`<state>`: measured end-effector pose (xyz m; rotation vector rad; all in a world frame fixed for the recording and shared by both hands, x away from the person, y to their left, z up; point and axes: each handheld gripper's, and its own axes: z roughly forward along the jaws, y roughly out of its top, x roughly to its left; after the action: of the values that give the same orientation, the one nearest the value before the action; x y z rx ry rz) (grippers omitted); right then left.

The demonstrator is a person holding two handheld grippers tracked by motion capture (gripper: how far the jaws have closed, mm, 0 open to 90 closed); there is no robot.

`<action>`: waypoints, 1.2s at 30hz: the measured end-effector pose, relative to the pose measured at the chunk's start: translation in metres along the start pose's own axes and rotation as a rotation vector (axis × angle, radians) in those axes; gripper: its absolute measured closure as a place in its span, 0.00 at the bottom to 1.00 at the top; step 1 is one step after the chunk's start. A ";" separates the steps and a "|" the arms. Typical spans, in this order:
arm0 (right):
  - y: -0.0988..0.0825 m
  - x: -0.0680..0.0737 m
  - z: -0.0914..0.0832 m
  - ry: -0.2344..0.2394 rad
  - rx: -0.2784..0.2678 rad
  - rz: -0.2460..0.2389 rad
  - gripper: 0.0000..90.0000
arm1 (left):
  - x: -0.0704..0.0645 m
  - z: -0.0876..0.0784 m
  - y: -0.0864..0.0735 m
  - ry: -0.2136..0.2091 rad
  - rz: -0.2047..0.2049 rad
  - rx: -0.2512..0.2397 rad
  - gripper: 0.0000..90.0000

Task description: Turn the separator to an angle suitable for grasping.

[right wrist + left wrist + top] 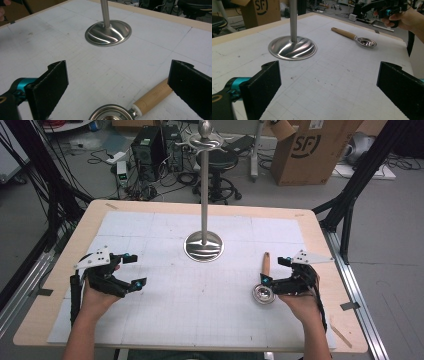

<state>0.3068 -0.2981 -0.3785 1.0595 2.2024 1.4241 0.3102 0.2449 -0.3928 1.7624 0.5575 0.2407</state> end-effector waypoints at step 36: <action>-0.006 -0.003 0.007 -0.150 0.084 -0.007 0.47 | -0.003 -0.003 0.001 0.015 0.012 0.004 0.07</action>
<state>0.3108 -0.2976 -0.3872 1.1458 2.1723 1.2157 0.3067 0.2457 -0.3911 1.7700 0.5591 0.2618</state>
